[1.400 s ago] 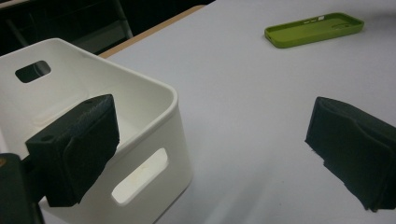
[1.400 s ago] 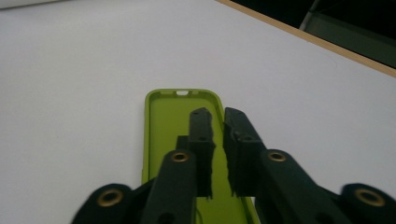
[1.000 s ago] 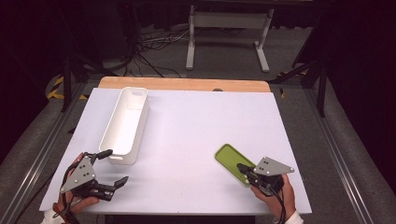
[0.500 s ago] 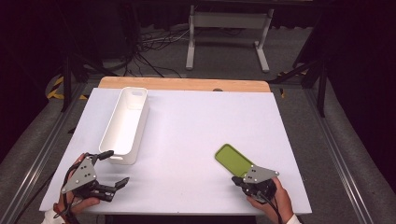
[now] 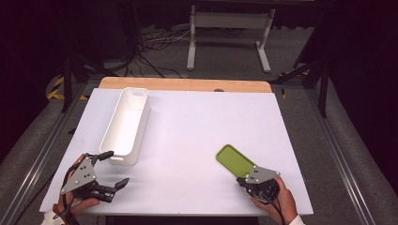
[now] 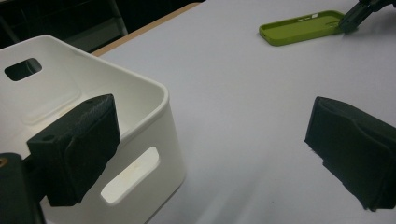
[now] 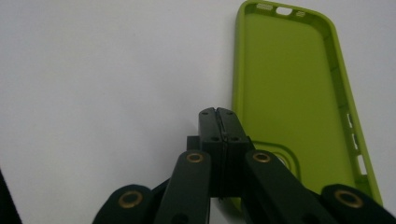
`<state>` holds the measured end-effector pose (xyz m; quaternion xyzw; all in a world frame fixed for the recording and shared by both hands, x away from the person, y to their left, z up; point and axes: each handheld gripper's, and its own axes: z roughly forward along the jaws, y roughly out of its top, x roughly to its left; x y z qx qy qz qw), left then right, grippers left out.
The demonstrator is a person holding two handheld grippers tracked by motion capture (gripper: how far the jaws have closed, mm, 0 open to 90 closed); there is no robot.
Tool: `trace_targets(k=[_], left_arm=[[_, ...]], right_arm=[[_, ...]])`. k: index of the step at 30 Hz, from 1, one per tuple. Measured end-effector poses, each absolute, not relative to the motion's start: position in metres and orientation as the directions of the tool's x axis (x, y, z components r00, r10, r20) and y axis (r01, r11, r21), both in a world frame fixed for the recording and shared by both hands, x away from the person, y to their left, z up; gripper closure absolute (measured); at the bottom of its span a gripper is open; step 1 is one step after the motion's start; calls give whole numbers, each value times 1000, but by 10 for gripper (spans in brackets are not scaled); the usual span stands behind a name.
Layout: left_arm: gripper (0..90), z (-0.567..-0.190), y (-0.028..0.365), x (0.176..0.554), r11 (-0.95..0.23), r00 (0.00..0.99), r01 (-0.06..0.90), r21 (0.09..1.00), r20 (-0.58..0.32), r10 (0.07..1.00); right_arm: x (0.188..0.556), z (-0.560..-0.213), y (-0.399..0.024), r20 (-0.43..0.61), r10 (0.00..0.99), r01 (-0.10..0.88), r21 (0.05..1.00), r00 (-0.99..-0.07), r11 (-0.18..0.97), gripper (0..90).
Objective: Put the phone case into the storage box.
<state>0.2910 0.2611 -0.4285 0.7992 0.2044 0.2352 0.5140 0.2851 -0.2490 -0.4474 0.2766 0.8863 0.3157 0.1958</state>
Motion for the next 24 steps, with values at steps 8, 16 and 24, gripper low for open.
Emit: trace_targets(k=[8, 16, 24], left_arm=[[41, -428, 264, 294, -369, 809, 103, 924, 138, 571], [40, -429, 263, 292, -376, 814, 98, 922, 143, 564], [41, -429, 265, 292, -374, 812, 104, 922, 138, 567]], right_arm=[[285, -452, -259, -226, 657, 383, 660, -719, 647, 900], [289, -451, -269, -273, 709, 409, 661, -650, 629, 900], [292, -452, -287, -316, 786, 450, 681, -532, 578, 900]])
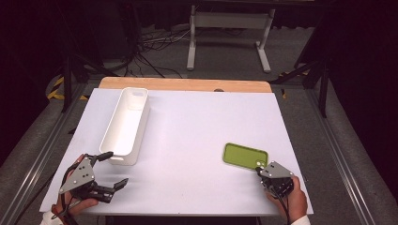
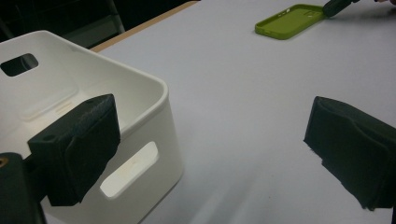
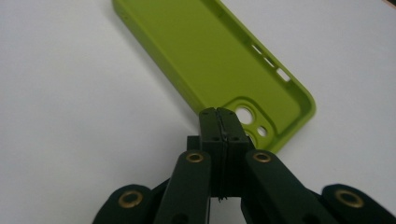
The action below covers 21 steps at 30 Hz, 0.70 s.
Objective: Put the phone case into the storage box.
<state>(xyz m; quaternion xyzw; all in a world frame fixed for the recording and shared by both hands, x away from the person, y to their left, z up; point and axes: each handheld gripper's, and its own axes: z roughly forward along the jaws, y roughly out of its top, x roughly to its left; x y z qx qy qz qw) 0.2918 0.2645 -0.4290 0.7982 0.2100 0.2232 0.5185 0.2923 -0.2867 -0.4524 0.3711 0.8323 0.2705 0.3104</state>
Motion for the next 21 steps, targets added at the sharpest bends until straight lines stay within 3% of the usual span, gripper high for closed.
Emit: trace_targets(k=[9, 21], left_arm=[[40, -430, 263, 292, -384, 817, 111, 917, 136, 561], [41, -431, 263, 295, -384, 816, 115, 916, 133, 563]], right_arm=[[304, -451, -301, -302, 840, 496, 698, -451, 517, 900], [351, -446, -315, -303, 841, 506, 690, -448, 518, 900]])
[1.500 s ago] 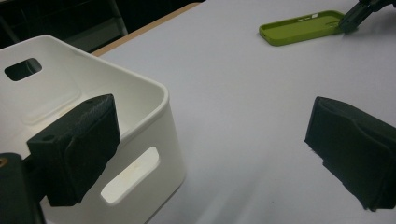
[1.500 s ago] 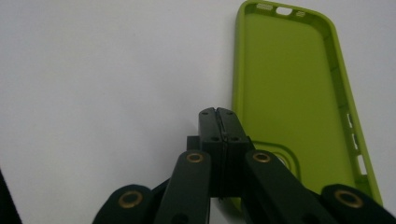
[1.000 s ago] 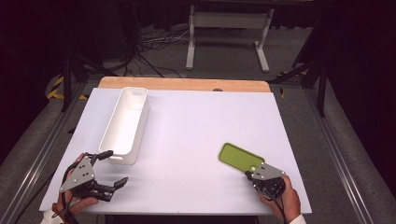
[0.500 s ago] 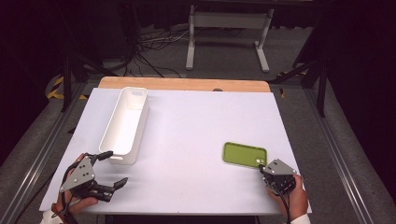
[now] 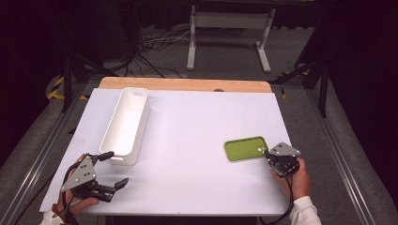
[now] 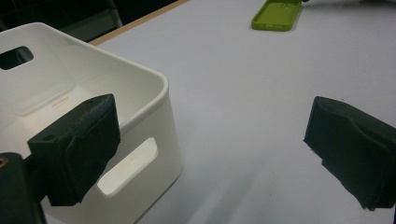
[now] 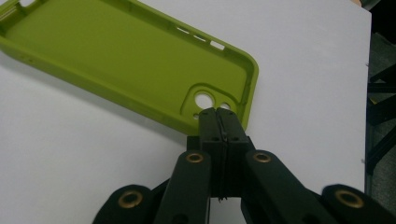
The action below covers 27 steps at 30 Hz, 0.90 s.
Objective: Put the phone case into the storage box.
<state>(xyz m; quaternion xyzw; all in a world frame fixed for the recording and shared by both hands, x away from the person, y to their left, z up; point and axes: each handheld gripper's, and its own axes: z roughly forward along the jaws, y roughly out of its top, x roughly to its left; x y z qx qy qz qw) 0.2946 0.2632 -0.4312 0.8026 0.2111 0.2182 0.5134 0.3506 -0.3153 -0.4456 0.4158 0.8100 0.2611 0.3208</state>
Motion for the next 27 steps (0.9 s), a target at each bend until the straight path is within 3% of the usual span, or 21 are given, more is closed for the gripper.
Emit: trace_targets(k=[8, 21, 27], left_arm=[[41, -432, 263, 294, -383, 818, 120, 916, 127, 560], [41, -433, 260, 296, -391, 827, 126, 912, 121, 548], [41, -433, 259, 297, -394, 828, 126, 910, 122, 547]], right_arm=[[377, -445, -316, -325, 828, 504, 672, -457, 543, 900], [410, -443, -308, -278, 843, 523, 683, -460, 510, 895], [419, -430, -309, -225, 854, 529, 703, -469, 476, 816]])
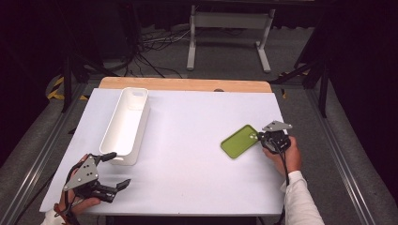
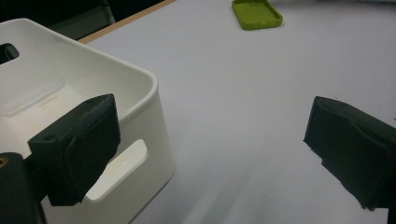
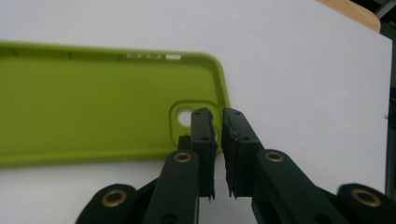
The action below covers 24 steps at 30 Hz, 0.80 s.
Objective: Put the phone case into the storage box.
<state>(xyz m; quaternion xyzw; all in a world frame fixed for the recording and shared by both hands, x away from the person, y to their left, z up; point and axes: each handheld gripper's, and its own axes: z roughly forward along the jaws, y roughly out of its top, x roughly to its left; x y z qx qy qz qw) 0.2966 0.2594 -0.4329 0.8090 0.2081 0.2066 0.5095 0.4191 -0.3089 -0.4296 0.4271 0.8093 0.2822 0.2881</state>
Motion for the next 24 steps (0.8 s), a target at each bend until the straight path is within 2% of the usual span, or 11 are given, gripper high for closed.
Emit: trace_targets(k=[1, 2, 4, 8, 10, 11, 13, 16, 19, 20, 24], left_arm=[[42, -433, 258, 297, -391, 830, 128, 911, 117, 545], [41, -433, 258, 297, -394, 829, 127, 910, 121, 545], [41, -433, 257, 296, -397, 832, 127, 909, 120, 541], [41, -434, 257, 297, -403, 838, 129, 906, 119, 533], [41, -433, 257, 297, -408, 837, 127, 904, 123, 533], [41, -434, 257, 297, -409, 839, 127, 904, 122, 530], [41, -434, 256, 296, -411, 842, 129, 903, 119, 526], [41, -434, 255, 296, -416, 844, 127, 900, 122, 522], [42, -435, 254, 296, -419, 847, 128, 899, 121, 518], [42, -435, 254, 296, -419, 846, 127, 899, 122, 519], [42, -435, 254, 296, -425, 850, 128, 896, 121, 512]], right_arm=[[424, -422, -310, -192, 865, 544, 709, -464, 449, 732], [427, -420, -310, -177, 869, 554, 708, -461, 438, 694], [434, -416, -310, -164, 875, 580, 691, -455, 431, 657], [450, -412, -310, -110, 880, 660, 620, -462, 424, 516], [452, -411, -309, -117, 882, 668, 609, -457, 427, 495], [458, -411, -307, -123, 879, 691, 573, -460, 441, 444], [464, -411, -306, -104, 882, 717, 543, -459, 437, 456], [471, -412, -305, -108, 867, 727, 500, -487, 471, 538], [477, -415, -304, -111, 862, 756, 434, -495, 490, 555], [477, -415, -304, -111, 862, 756, 434, -495, 490, 555], [485, -411, -307, -61, 880, 781, 436, -471, 448, 658]])
